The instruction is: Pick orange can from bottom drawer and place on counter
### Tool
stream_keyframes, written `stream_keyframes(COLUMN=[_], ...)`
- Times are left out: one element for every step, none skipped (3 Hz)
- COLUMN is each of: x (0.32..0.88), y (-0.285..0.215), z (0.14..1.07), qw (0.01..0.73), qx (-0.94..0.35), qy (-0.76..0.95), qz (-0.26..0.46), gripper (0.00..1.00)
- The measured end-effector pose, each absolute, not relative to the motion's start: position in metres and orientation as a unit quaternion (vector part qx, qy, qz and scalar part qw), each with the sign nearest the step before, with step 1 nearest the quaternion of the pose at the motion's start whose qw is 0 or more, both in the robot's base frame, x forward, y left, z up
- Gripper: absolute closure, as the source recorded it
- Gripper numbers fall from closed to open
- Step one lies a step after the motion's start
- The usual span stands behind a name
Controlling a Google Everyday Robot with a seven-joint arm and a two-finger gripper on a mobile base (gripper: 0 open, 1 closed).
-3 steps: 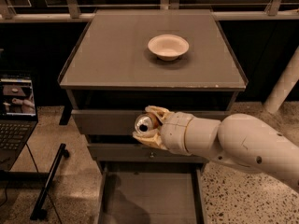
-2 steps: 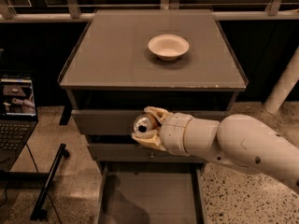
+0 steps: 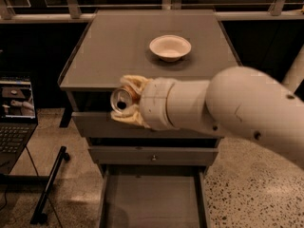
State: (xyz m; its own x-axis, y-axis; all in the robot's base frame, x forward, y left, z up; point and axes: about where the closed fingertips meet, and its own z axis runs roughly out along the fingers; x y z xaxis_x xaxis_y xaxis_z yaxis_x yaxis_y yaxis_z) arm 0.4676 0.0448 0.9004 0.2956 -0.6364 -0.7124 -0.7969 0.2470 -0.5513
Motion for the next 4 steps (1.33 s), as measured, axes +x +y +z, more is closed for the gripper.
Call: stream_keyframes(x=[0.485, 0.522, 0.570, 0.570], y=[0.066, 0.086, 0.109, 0.109], z=[0.959, 0.997, 1.019, 1.019], qw=[0.534, 0.549, 0.564, 0.564], qx=[-0.642, -0.652, -0.646, -0.646], qy=[0.548, 0.521, 0.513, 0.513], qz=[0.046, 0.036, 0.037, 0.037], gripper=[1.00, 1.00, 1.00, 1.00])
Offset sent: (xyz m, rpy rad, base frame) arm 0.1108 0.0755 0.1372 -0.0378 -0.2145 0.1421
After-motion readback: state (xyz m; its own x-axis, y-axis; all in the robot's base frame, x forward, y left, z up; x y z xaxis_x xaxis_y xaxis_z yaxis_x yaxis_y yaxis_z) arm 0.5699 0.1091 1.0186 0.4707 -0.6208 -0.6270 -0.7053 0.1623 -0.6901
